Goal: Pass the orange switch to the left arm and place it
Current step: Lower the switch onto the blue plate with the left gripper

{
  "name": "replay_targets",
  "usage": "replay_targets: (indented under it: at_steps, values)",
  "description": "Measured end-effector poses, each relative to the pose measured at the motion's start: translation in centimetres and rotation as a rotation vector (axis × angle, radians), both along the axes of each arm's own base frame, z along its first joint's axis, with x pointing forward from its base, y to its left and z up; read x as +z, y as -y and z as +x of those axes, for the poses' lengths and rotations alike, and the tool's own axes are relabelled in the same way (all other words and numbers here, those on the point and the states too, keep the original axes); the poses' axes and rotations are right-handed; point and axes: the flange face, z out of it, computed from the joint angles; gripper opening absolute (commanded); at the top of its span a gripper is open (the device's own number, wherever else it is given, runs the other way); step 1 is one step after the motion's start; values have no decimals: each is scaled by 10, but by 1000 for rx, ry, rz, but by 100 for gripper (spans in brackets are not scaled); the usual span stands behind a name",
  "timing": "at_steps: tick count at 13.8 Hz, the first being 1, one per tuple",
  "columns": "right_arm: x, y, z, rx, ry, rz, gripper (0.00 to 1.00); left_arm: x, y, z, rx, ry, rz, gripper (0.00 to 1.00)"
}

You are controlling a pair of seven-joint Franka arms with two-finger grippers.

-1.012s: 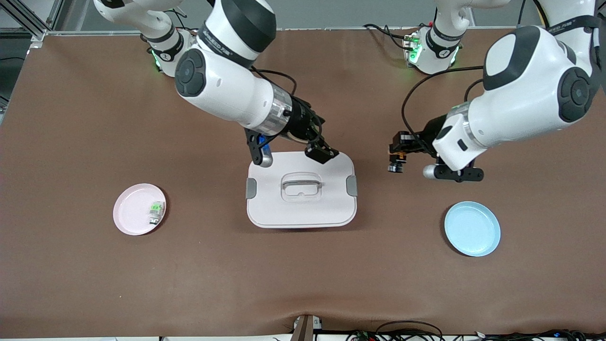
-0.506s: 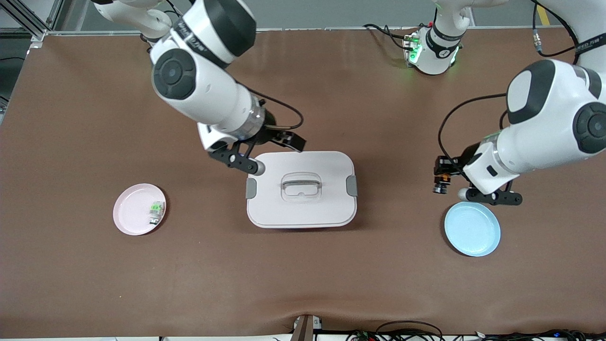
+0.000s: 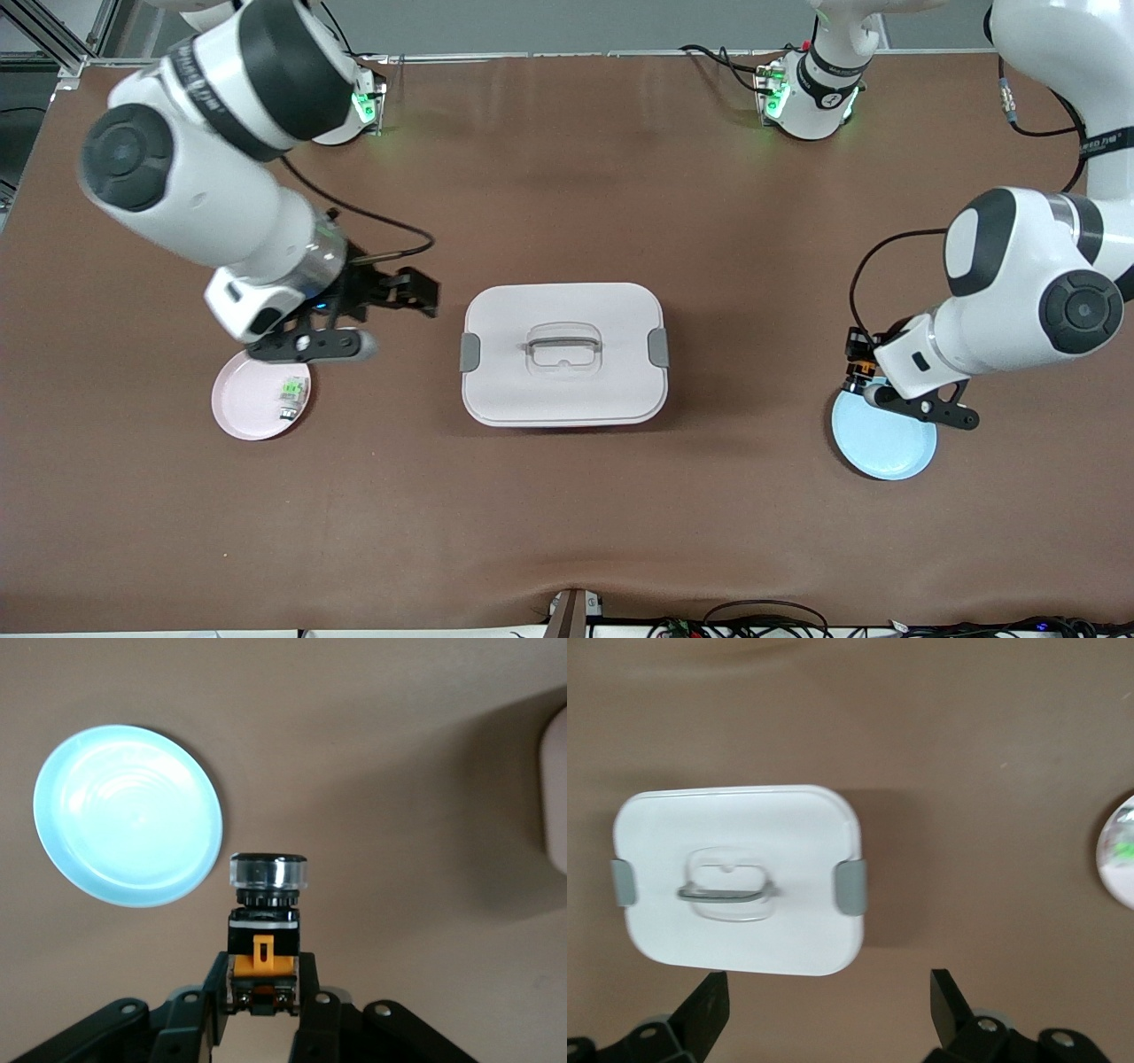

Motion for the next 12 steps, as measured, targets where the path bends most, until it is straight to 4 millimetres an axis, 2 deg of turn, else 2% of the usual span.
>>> replay_targets:
  at_steps: [2, 4, 7, 10, 12]
  values:
    - [-2, 32, 12, 19, 10, -19, 100, -22, -21, 7, -64, 17, -21, 0]
    - [-3, 56, 20, 9, 20, -50, 100, -41, -38, 13, -146, 37, -41, 0]
    - [1, 71, 24, 5, 70, -168, 100, -67, -69, 21, -282, 58, -71, 0]
    - [9, 80, 26, -7, 105, -196, 100, -92, -102, 26, -445, 78, -102, 0]
    - [11, 94, 32, -32, 121, -197, 100, -108, -120, 29, -568, 97, -117, 0]
